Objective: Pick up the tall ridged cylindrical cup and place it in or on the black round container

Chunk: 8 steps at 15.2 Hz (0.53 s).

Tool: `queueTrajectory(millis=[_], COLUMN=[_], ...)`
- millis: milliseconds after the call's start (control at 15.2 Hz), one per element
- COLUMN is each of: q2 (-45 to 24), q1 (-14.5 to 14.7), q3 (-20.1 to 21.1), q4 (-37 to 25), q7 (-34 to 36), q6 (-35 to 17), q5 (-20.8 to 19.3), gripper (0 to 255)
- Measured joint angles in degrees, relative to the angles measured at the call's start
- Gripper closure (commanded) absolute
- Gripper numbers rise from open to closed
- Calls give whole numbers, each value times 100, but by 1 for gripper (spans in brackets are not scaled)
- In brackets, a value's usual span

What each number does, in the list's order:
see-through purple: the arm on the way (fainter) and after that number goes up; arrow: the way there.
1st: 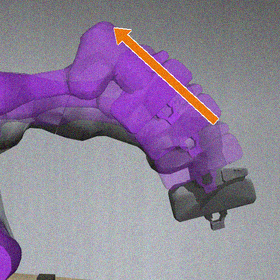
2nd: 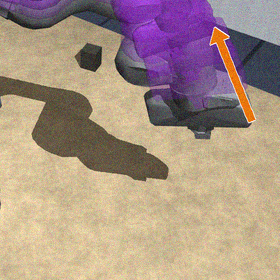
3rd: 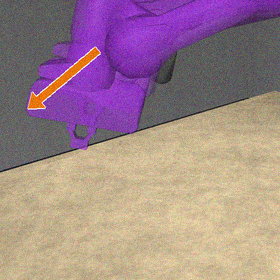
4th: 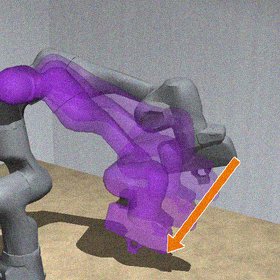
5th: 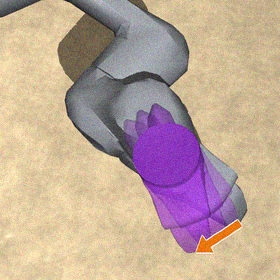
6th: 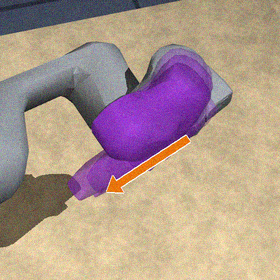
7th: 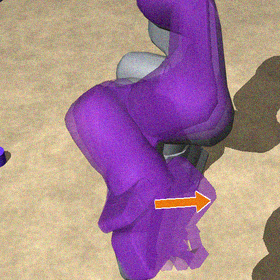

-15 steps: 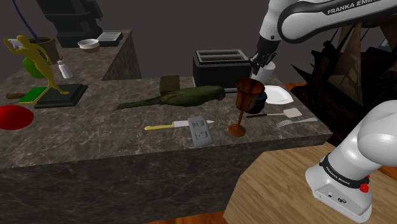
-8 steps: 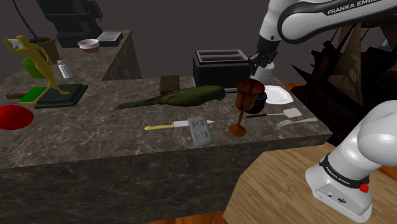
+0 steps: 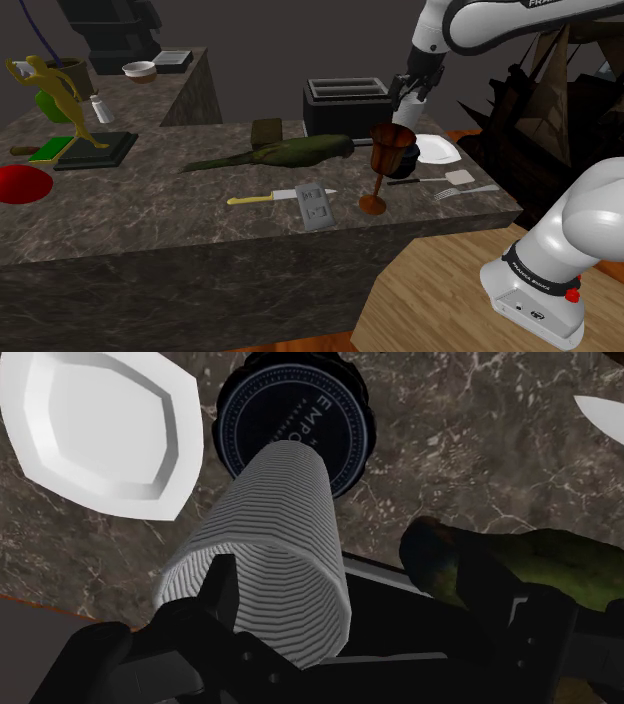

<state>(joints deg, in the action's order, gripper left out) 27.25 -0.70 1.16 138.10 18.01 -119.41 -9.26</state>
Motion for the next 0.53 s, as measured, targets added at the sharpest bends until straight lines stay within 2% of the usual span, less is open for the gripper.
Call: queueTrajectory(millis=[132, 528], q2=[68, 93], q1=[18, 17], q3=[22, 15], q4=[-196, -252], q7=[-15, -36], q6=[267, 354], q5=[30, 36], gripper=[0, 0])
